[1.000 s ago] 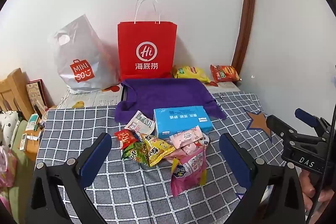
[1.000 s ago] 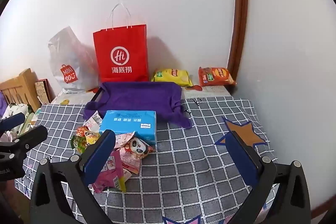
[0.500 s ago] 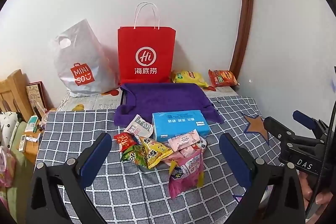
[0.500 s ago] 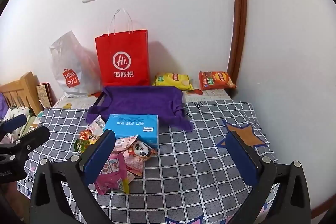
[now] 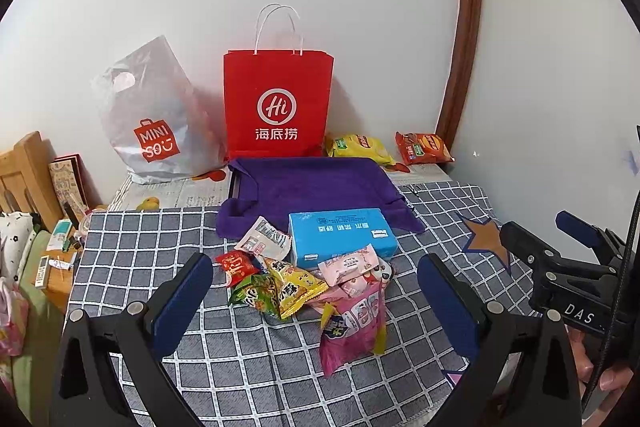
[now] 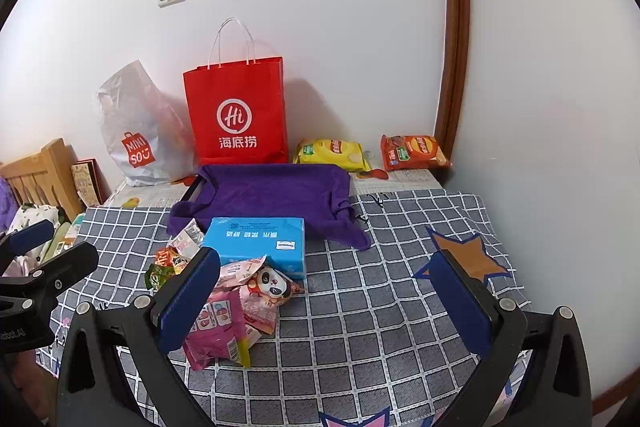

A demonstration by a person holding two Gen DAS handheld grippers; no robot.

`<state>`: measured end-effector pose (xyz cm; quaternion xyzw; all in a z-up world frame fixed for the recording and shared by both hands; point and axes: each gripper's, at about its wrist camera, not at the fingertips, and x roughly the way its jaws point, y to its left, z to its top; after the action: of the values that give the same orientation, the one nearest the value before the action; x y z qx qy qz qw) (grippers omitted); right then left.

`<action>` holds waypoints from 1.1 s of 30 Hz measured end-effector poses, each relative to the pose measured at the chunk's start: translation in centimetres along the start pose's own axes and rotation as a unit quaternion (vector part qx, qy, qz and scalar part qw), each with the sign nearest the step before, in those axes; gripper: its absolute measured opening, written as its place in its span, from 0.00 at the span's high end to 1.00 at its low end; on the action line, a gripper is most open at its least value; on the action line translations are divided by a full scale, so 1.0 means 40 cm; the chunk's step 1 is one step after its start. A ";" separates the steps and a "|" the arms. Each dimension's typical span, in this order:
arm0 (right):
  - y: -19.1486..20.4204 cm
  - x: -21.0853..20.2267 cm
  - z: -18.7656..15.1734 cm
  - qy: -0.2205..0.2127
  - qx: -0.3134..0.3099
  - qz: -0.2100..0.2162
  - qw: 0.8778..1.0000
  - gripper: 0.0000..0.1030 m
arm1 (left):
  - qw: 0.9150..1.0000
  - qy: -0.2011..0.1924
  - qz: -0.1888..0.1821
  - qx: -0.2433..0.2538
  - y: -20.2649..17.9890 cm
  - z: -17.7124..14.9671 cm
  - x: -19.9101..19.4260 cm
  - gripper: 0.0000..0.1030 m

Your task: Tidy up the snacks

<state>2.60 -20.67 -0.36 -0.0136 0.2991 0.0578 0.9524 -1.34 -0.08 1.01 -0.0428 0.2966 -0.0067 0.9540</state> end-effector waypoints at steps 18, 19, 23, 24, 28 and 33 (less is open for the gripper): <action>0.001 -0.007 -0.003 -0.004 -0.001 0.000 1.000 0.00 | 1.000 -0.002 -0.001 0.002 -0.011 -0.007 -0.003 0.01; 0.001 -0.008 -0.003 -0.004 0.000 0.001 1.000 0.00 | 1.000 -0.001 -0.001 0.002 -0.011 -0.007 -0.003 0.01; 0.003 -0.010 -0.007 -0.005 0.000 -0.001 1.000 0.00 | 1.000 -0.001 -0.001 0.002 -0.014 -0.008 -0.003 0.01; 0.002 -0.009 -0.007 -0.005 0.001 0.000 1.000 0.00 | 1.000 -0.001 -0.001 0.002 -0.013 -0.008 -0.003 0.01; 0.001 -0.009 -0.006 -0.005 0.000 -0.001 1.000 0.00 | 1.000 -0.002 -0.002 0.003 -0.015 -0.009 -0.003 0.01; 0.002 -0.010 -0.007 -0.007 0.000 0.000 1.000 0.00 | 1.000 -0.002 -0.002 0.002 -0.015 -0.009 -0.003 0.01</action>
<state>2.11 -20.64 -0.36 -0.0135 0.2924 0.0578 0.9545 -1.65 -0.71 0.84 -0.0413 0.2946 -0.0092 0.9547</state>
